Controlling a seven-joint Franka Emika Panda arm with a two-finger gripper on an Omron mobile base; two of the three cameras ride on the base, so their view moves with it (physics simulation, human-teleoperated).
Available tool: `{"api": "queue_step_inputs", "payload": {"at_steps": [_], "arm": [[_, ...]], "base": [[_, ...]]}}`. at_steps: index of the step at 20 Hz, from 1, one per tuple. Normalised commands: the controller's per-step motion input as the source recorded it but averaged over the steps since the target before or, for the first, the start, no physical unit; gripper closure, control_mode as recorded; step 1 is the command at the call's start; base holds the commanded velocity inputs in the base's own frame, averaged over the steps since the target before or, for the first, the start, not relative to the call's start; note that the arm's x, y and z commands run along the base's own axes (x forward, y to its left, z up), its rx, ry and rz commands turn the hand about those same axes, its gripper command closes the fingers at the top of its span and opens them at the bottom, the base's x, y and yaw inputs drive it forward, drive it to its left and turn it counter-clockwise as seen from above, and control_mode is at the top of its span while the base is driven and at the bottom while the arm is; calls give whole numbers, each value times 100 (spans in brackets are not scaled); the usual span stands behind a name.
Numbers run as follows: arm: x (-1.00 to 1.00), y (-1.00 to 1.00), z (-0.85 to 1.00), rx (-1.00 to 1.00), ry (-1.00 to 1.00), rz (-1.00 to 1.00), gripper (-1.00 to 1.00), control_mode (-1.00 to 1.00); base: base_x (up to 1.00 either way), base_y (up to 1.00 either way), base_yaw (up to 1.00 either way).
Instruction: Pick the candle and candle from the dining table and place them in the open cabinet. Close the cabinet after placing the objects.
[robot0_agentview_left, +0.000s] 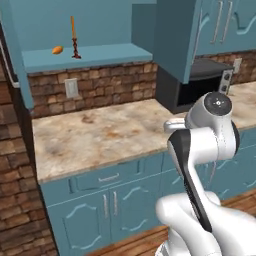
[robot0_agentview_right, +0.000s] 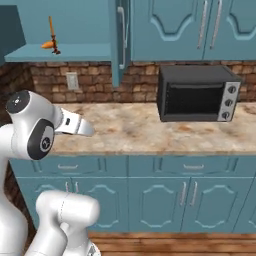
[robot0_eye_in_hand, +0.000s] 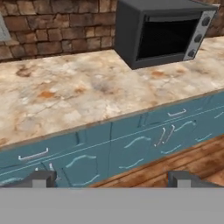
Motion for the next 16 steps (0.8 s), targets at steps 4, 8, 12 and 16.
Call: {"api": "queue_step_inputs", "payload": {"at_steps": [4, 8, 12, 16], "arm": [[0, 0, 0, 0, 0, 0, -100, 100], [0, 0, 0, 0, 0, 0, -100, 100], [0, 0, 0, 0, 0, 0, -100, 100], [0, 0, 0, 0, 0, 0, -100, 100]], "base": [[-61, -21, -44], [-43, -17, -47], [-15, -19, -50], [0, -21, -51]]}}
